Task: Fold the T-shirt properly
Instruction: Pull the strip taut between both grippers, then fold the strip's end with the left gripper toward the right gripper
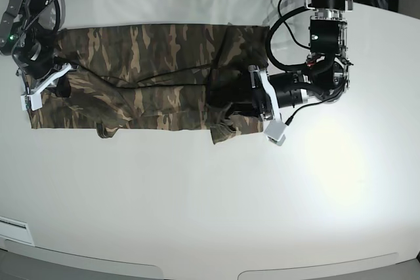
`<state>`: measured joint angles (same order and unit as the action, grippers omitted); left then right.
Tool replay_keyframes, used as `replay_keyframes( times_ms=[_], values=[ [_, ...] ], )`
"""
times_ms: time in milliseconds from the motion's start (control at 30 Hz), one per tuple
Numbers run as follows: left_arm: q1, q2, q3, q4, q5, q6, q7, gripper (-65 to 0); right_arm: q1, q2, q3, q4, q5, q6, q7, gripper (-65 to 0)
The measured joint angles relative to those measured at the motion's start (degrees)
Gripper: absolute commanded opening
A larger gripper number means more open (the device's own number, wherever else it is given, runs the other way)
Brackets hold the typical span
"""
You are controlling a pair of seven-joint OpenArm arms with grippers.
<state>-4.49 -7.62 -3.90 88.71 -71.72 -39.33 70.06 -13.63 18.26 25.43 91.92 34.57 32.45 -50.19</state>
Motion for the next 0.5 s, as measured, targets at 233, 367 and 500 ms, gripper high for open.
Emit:
replay_keyframes(
  times_ms=[233, 367, 500],
  values=[
    [0.00, -0.02, 1.68, 0.00, -0.17, 0.72, 0.00, -29.0, 0.00, 0.00, 0.00, -0.02, 2.60, 0.17, -1.29, -60.3],
    [0.02, 0.02, 0.11, 0.00, -0.22, 0.72, 0.00, -31.5, -0.02, -0.02, 0.00, -0.02, 3.06, 0.22, -1.75, -60.3],
    [-0.13, 0.04, -4.13, 0.00, -3.21, 0.66, 0.07, -65.0, 0.00, -0.02, 0.00, -0.02, 3.43, 0.22, -2.10, -60.3]
  ],
)
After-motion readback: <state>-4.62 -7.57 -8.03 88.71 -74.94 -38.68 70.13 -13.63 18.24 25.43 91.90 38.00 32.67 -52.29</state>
